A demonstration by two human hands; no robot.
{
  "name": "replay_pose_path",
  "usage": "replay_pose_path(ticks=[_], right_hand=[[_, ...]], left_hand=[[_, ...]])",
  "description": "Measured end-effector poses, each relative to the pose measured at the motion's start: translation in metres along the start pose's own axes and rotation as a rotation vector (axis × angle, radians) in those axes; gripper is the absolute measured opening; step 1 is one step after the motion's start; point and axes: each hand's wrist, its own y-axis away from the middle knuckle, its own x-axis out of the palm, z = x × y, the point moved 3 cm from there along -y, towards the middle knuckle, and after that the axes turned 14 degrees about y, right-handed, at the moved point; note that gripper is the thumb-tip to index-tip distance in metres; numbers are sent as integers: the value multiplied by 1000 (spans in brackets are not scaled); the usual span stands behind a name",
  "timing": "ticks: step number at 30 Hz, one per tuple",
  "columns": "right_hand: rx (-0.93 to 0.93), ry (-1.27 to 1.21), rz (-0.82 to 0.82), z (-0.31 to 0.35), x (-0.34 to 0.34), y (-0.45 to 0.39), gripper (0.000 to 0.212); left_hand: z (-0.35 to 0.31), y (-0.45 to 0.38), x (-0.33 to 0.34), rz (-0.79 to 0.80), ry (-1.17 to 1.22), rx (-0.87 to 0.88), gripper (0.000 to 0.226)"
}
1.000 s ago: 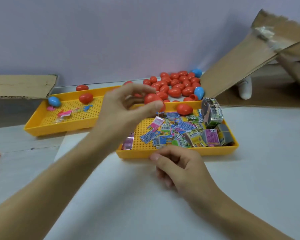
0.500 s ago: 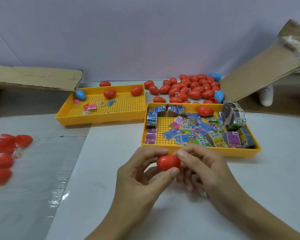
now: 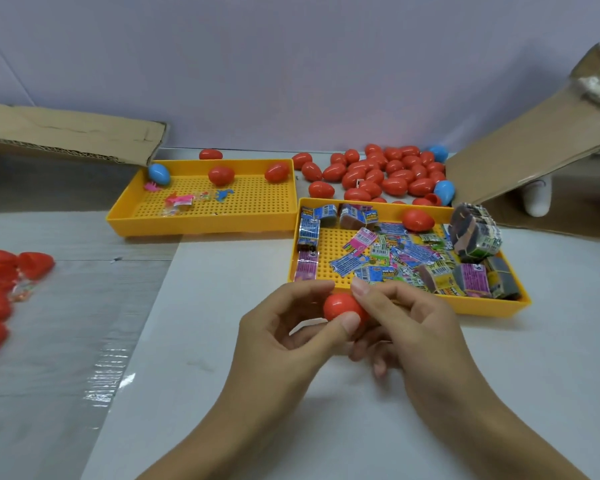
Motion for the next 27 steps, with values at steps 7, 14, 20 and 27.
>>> replay_pose_path(ticks=[7, 14, 20, 27], right_hand=[[-86, -20, 42, -1, -4, 7, 18], [-131, 4, 47, 1, -12, 9, 34], [-254, 46, 70, -1, -16, 7, 34], [-413, 152, 84, 0, -12, 11, 32]], left_hand=[[1, 1, -3, -48, -74, -40, 21], [2, 1, -5, -43, 64, -90, 23], [5, 0, -10, -23, 117, -114, 34], [2, -1, -7, 20, 142, -80, 33]])
